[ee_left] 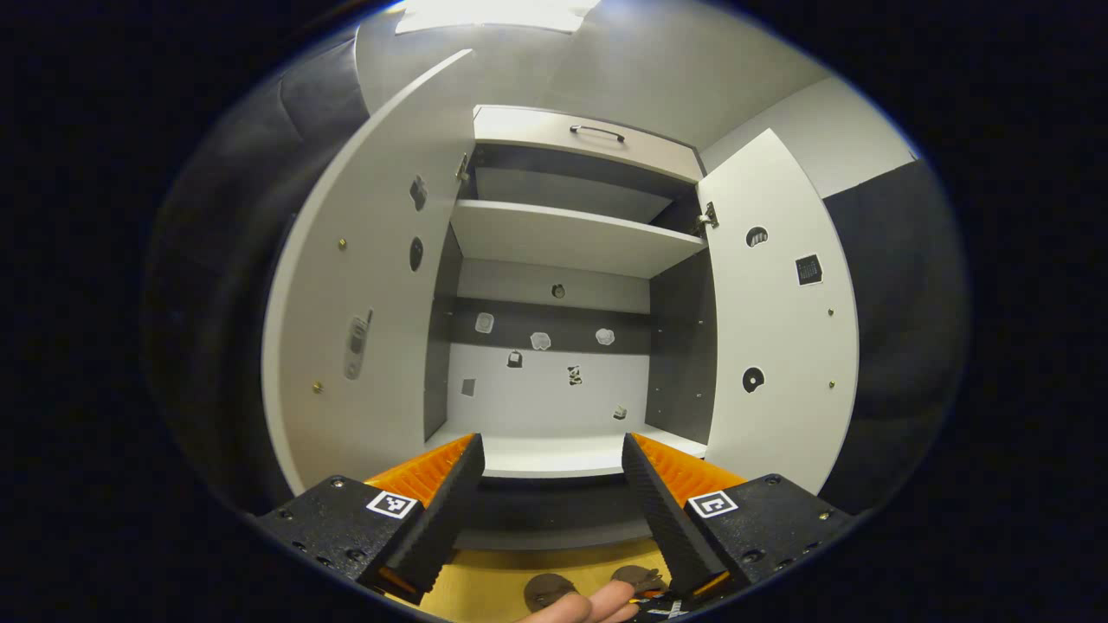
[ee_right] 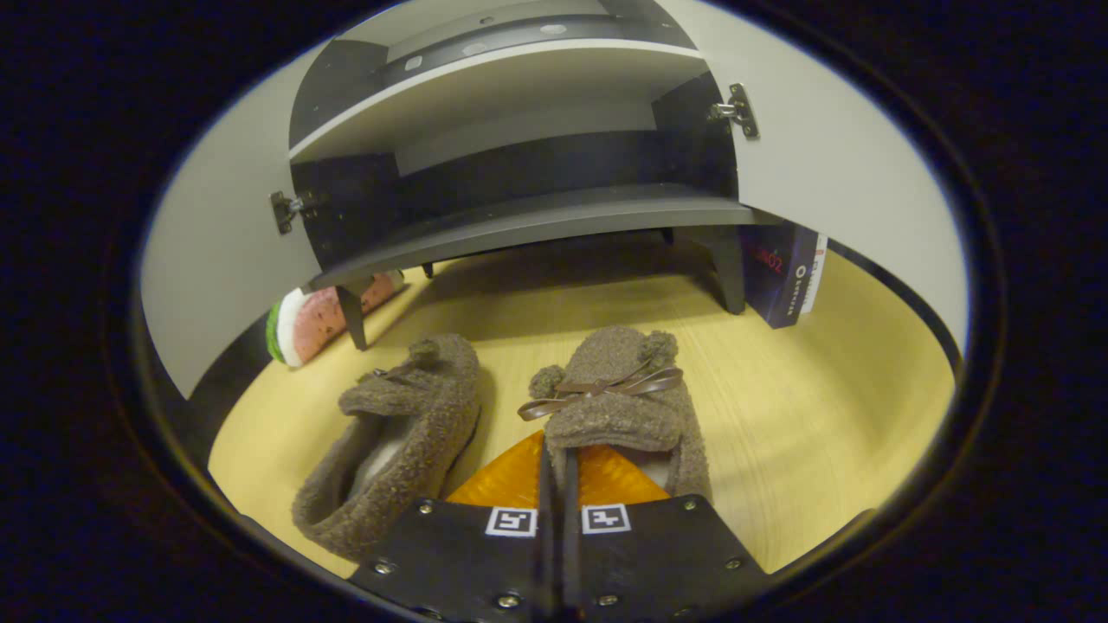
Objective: Grab one shoe with the right hand and put it into the shoe cabinet, grab the other shoe with the left hand and put it into the shoe cabinet; then close the right door with the right hand and the left door with the left hand.
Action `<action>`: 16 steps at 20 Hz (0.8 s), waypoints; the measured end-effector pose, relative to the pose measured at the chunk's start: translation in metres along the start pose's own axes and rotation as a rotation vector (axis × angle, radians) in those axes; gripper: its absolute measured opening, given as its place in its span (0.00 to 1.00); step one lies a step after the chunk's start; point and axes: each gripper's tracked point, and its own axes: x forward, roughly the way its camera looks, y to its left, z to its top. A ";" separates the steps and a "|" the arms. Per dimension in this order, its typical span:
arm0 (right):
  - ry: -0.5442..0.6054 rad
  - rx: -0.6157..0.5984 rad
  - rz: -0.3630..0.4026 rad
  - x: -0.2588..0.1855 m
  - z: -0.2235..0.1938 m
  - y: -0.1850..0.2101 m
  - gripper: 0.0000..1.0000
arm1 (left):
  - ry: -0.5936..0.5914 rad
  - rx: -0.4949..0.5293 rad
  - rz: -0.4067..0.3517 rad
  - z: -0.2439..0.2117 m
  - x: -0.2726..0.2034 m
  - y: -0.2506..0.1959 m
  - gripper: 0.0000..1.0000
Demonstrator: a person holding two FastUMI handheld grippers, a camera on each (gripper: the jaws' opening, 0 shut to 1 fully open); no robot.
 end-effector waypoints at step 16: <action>-0.342 -0.204 0.004 -0.125 0.178 0.030 0.05 | -0.019 0.054 0.021 -0.032 0.035 0.037 0.98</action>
